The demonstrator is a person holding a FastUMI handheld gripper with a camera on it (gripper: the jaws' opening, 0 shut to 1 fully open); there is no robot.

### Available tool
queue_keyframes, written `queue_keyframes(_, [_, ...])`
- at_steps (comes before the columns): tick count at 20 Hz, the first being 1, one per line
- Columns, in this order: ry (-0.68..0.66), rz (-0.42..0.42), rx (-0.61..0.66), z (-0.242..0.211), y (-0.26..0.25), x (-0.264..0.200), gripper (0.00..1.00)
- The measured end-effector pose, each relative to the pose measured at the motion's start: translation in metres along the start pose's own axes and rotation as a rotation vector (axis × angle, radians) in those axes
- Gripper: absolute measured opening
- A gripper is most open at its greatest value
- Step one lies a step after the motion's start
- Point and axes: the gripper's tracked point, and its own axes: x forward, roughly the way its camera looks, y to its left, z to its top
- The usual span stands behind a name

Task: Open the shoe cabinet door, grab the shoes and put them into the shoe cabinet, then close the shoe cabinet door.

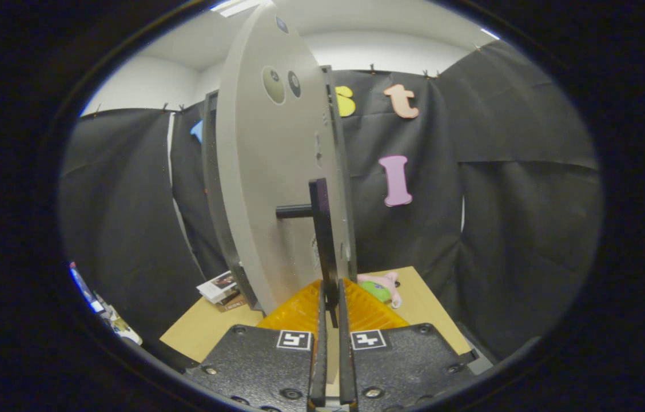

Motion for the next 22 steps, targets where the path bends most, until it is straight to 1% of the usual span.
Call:
queue_keyframes(1, [-0.001,-0.028,-0.007,0.003,-0.02,0.004,0.08])
queue_keyframes(2, [-0.001,-0.031,-0.023,0.011,-0.039,0.001,0.06])
queue_keyframes(3, [0.008,0.008,-0.015,0.009,-0.046,0.004,0.04])
queue_keyframes(4, [0.01,0.046,0.0,0.011,-0.044,0.005,0.04])
queue_keyframes(6, [0.015,0.09,-0.026,0.009,-0.043,0.006,0.04])
queue_keyframes(9, [0.0,0.086,-0.108,0.011,-0.045,0.005,0.04])
queue_keyframes(13, [0.013,0.114,-0.109,0.007,-0.045,0.004,0.04])
queue_keyframes(19, [0.003,0.077,-0.108,0.007,-0.051,0.001,0.05])
queue_keyframes(20, [-0.006,0.067,-0.105,0.01,-0.054,0.0,0.06])
queue_keyframes(22, [-0.017,0.038,-0.106,0.013,-0.06,-0.009,0.15])
